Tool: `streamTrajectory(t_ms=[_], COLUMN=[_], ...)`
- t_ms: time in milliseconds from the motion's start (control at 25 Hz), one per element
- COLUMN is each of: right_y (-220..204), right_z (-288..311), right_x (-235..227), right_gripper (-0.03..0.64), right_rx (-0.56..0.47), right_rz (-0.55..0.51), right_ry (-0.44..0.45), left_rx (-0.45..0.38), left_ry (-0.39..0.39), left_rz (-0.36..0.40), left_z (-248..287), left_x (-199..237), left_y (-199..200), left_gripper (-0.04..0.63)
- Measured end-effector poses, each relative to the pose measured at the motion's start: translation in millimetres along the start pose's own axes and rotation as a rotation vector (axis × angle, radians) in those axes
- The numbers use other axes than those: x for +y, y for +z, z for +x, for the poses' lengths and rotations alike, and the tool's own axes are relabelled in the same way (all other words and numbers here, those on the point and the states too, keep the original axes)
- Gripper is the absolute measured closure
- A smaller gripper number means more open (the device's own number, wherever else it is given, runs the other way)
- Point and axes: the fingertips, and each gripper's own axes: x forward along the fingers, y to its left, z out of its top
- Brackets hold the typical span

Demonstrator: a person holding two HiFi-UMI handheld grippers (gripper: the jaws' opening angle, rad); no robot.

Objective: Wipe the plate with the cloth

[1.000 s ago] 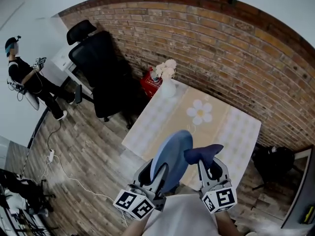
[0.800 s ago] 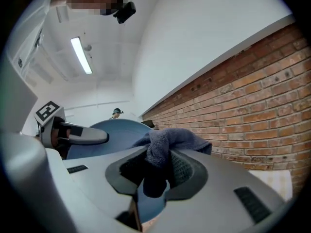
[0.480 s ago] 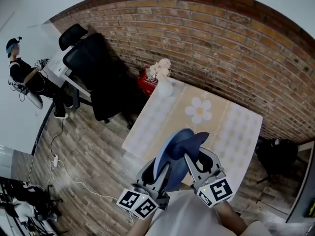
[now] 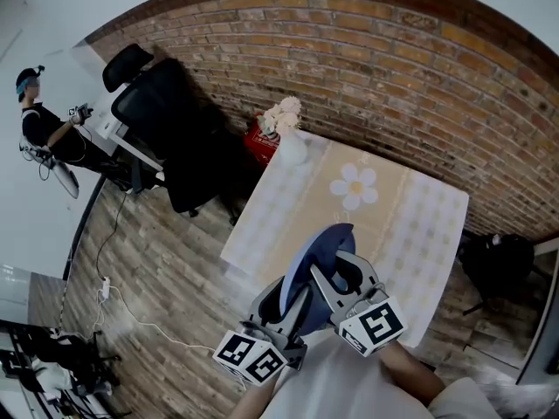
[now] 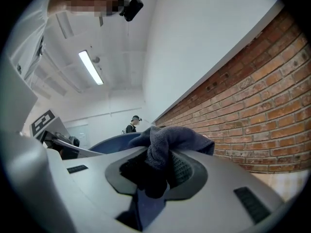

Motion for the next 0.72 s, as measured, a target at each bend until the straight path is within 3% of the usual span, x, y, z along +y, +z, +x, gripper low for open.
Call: streamTrajectory(t_ms=[240,720], right_y=[-0.8,-16.1], right_z=[-1.6,-13.9], right_x=[-0.1,-42.2], right_gripper=[0.511,0.509], right_rx=[-0.001,0.055], right_rz=[-0.019,-0.006], right_ry=[-0.022,-0.161], left_rx=[-0.013,-0.018], left_ry=[-0.003,-0.021], left_rz=[0.006,0.017], left_z=[-8.7,-10.4], left_x=[-4.6,-16.9], left_y=[-1.8,-5.0], left_gripper=[0.419,0.419])
